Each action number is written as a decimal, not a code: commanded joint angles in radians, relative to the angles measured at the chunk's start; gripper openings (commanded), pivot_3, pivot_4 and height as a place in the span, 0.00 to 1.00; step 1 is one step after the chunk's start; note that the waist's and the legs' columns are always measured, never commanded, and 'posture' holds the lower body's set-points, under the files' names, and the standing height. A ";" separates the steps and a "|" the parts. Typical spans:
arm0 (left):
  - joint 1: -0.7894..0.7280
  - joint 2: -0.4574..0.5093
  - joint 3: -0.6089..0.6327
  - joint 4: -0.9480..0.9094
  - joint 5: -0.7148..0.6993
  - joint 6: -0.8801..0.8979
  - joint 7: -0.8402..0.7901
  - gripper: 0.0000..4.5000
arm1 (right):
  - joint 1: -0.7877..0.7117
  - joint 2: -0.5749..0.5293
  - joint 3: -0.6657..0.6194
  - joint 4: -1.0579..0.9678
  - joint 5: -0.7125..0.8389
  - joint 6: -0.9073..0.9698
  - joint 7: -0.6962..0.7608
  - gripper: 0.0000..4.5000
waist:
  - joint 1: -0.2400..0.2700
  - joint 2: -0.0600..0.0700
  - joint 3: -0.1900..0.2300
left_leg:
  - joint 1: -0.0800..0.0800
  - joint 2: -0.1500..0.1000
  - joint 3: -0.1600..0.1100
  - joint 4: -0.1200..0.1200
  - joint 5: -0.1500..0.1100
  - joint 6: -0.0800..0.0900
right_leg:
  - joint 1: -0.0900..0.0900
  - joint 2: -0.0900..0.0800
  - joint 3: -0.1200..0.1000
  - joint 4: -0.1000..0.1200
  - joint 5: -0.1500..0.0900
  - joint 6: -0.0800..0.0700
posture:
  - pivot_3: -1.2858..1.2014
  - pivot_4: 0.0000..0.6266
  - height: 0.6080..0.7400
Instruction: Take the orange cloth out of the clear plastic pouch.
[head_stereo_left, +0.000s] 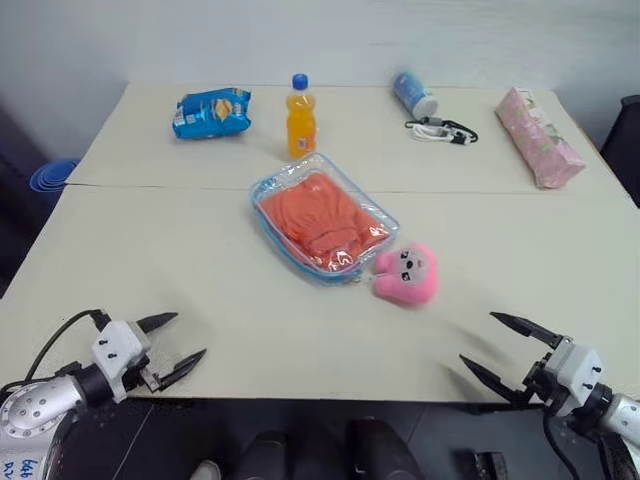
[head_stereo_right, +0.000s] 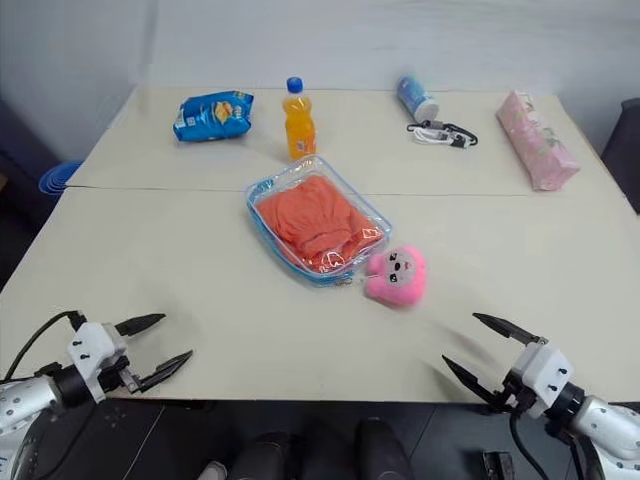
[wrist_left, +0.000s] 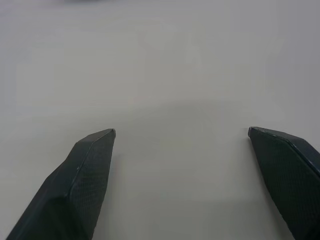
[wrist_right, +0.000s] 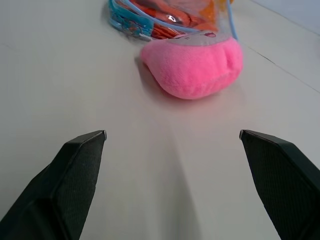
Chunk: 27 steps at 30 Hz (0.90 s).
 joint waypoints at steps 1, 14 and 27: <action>-0.004 0.014 0.010 -0.052 -0.017 0.021 -0.007 0.99 | 0.003 0.009 -0.006 -0.020 0.021 -0.012 0.003 1.00 | 0.001 0.000 0.000 | 0.000 0.000 0.000 0.000 0.000 0.000 | 0.000 0.000 0.000 0.000 0.000 0.000 | 0.52 0.24 1.00; -0.033 0.042 0.033 -0.058 -0.079 0.113 -0.086 0.99 | 0.025 0.011 0.045 -0.076 0.040 0.055 0.028 1.00 | 0.001 0.000 0.000 | 0.000 0.000 0.000 0.000 0.000 0.000 | 0.000 0.000 0.000 0.001 0.000 0.000 | 0.52 0.24 1.00; -0.156 0.044 -0.003 0.041 -0.050 0.106 -0.104 0.99 | 0.005 0.050 0.058 -0.159 0.015 0.061 -0.033 1.00 | 0.003 0.000 0.000 | 0.000 0.000 0.000 0.002 0.000 0.000 | 0.000 0.000 -0.001 0.003 0.000 0.000 | 0.52 0.24 1.00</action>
